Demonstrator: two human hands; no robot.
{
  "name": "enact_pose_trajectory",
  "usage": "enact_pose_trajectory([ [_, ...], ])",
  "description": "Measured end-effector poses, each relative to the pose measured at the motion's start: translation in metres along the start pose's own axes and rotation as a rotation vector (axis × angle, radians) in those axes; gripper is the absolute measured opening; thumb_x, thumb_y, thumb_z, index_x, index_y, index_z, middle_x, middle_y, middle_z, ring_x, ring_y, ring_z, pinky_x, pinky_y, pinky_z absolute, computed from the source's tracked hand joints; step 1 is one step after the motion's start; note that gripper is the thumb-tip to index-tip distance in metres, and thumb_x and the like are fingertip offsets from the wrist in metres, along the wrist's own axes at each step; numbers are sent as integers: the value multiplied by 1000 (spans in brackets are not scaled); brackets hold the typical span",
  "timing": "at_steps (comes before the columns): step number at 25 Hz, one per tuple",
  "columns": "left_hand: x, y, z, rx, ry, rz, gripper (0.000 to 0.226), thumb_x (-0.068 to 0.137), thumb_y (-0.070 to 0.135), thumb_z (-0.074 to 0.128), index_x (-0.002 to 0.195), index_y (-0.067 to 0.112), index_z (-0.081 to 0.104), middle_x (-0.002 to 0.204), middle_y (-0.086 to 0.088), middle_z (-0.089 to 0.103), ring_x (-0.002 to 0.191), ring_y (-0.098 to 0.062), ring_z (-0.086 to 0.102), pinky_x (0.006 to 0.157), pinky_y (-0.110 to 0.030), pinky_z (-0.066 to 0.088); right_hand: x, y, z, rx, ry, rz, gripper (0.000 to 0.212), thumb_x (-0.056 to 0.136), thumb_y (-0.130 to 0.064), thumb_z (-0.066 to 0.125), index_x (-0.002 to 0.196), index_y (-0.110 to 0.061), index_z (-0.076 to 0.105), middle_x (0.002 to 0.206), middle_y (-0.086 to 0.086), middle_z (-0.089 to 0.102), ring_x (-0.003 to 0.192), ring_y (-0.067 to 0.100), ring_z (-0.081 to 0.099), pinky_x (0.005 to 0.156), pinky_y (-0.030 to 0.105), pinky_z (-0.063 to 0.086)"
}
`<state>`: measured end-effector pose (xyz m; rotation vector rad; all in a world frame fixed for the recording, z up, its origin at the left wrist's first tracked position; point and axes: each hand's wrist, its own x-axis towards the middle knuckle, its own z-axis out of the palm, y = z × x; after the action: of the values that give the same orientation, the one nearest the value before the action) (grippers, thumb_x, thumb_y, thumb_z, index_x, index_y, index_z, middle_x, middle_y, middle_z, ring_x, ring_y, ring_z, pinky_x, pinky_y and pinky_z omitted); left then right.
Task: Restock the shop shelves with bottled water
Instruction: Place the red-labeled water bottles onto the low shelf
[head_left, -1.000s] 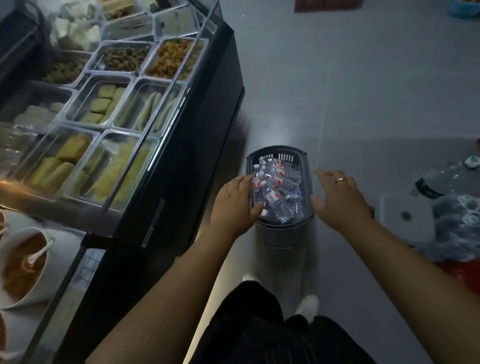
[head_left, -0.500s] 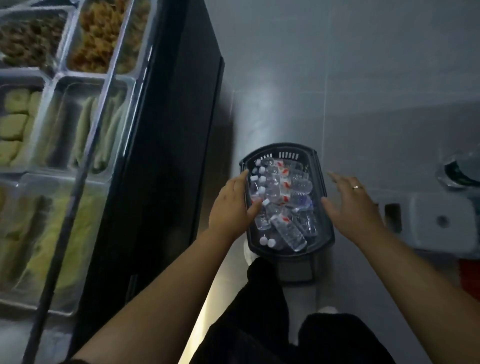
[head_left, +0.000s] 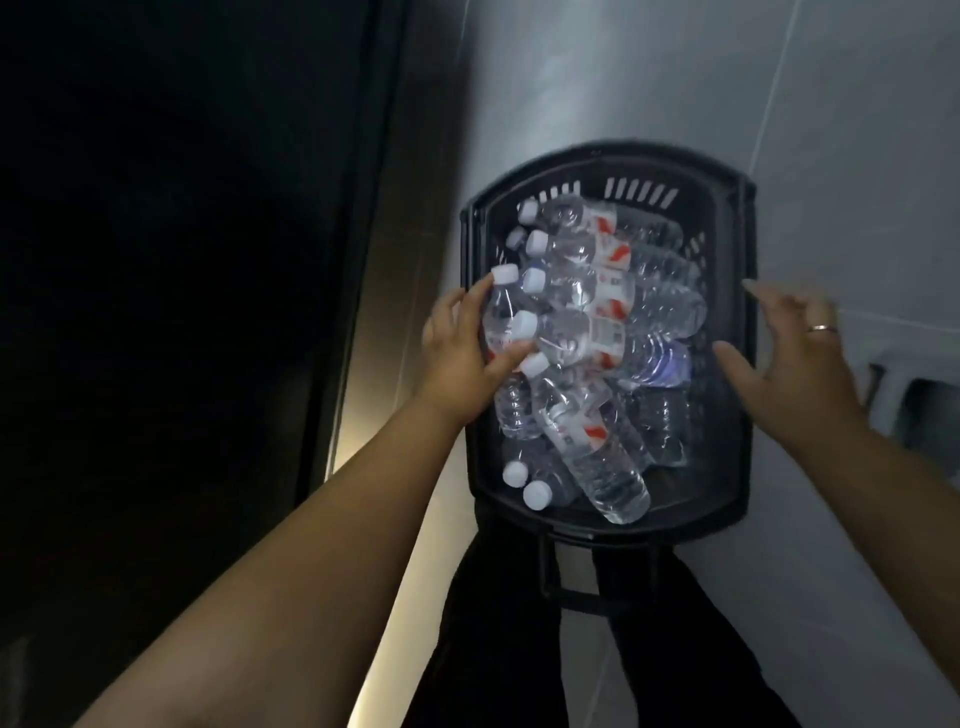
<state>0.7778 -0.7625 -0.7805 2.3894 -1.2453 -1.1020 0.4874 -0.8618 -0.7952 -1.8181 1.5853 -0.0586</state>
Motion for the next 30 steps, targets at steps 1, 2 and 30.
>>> enact_pose_trajectory([
  [1,6,-15,11,-6,9,-25,82,82,55,66,150,33,25,151,-12,24,137,-32,31,107,-39,31,8,13,14,12,-6,17,64,86,-29,69,144,-24,40,138,20,36,128,36,40,103,38,35],
  [2,11,-28,20,-27,12,-48,84,80,58,66,150,34,24,153,-12,21,139,-32,30,108,-39,30,14,24,26,35,-3,35,68,84,-36,69,144,-27,39,142,20,32,131,35,37,105,35,31],
  [30,28,-12,59,-640,-129,-80,88,60,16,81,141,30,46,126,2,66,113,-15,65,100,-41,51,-10,92,46,306,116,-6,70,64,-45,79,122,-18,51,110,-18,51,99,-3,48,84,15,42],
])
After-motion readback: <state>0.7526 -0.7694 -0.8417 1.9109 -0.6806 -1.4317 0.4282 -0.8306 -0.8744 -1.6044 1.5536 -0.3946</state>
